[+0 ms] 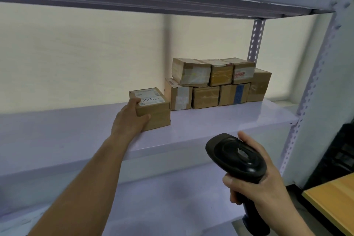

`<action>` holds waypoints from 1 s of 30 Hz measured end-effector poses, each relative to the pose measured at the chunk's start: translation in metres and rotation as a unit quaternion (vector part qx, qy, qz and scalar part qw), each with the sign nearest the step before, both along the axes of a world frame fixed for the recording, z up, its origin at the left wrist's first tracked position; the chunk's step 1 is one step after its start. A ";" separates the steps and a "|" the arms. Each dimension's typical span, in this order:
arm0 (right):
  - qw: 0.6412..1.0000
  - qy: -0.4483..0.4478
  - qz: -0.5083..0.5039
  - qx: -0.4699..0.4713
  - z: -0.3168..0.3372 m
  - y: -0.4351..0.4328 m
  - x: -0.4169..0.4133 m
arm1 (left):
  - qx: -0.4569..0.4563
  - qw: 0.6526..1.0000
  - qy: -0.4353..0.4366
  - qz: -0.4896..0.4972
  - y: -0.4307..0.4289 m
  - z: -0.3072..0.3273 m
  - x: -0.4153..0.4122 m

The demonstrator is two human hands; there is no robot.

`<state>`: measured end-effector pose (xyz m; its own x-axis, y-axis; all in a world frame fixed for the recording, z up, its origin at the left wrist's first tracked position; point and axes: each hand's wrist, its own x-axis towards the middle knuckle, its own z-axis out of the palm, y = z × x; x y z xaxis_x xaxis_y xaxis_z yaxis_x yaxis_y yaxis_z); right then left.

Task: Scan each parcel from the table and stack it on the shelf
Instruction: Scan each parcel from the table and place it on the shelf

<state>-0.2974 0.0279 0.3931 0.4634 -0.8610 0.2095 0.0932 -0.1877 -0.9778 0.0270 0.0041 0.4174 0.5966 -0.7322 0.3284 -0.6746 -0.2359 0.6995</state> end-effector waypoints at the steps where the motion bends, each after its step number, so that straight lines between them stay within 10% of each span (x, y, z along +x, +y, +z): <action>1: 1.000 -0.003 0.000 0.005 -0.001 -0.001 0.001 | 0.002 1.000 -0.004 0.002 -0.007 0.001 0.005; 20: 0.998 0.004 -0.054 0.029 -0.007 -0.029 -0.018 | 0.004 1.000 0.024 -0.005 -0.080 0.003 0.032; 30: 0.999 -0.014 -0.052 -0.004 -0.011 -0.028 -0.091 | -0.121 0.991 -0.042 0.027 -0.044 0.009 -0.081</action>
<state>-0.3886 -0.0001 0.3822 0.3645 -0.9028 0.2282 0.1003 -0.2056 -0.9735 -0.0541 -0.0402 0.4262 0.5953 -0.5937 0.5415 -0.7243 -0.1047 0.6815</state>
